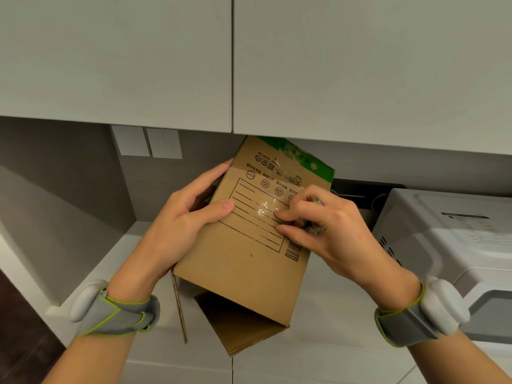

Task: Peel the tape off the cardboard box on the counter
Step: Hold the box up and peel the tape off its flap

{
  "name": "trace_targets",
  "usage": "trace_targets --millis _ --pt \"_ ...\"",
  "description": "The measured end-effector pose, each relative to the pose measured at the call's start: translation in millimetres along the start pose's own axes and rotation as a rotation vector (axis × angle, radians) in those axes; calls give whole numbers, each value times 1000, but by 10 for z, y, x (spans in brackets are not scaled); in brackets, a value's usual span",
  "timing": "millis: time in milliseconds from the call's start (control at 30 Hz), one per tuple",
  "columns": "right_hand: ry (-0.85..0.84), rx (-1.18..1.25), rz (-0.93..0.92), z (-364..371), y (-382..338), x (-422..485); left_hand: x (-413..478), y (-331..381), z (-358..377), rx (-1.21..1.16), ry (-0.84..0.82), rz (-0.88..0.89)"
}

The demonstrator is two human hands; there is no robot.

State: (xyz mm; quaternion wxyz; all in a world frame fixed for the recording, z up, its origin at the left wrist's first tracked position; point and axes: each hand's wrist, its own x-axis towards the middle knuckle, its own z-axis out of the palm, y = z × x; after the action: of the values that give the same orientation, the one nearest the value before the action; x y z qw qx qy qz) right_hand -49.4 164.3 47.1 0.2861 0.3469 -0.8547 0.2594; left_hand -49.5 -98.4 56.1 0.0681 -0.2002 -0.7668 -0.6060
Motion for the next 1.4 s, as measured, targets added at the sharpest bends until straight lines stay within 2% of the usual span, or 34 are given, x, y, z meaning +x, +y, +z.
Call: trace_targets --millis 233,467,1033,1233,1400 --pt "60 -74 -38 86 16 -2 23 -6 1 5 -10 -1" --pt "-95 -19 0 -37 35 14 23 -23 7 -7 -5 7" --pt "-67 -77 -85 37 -7 40 29 -62 -46 -1 0 20" --pt "-131 -37 -54 -27 -21 63 11 -82 -72 -4 7 18" --pt "-106 -40 -62 3 -59 93 2 -94 -95 -7 15 25"
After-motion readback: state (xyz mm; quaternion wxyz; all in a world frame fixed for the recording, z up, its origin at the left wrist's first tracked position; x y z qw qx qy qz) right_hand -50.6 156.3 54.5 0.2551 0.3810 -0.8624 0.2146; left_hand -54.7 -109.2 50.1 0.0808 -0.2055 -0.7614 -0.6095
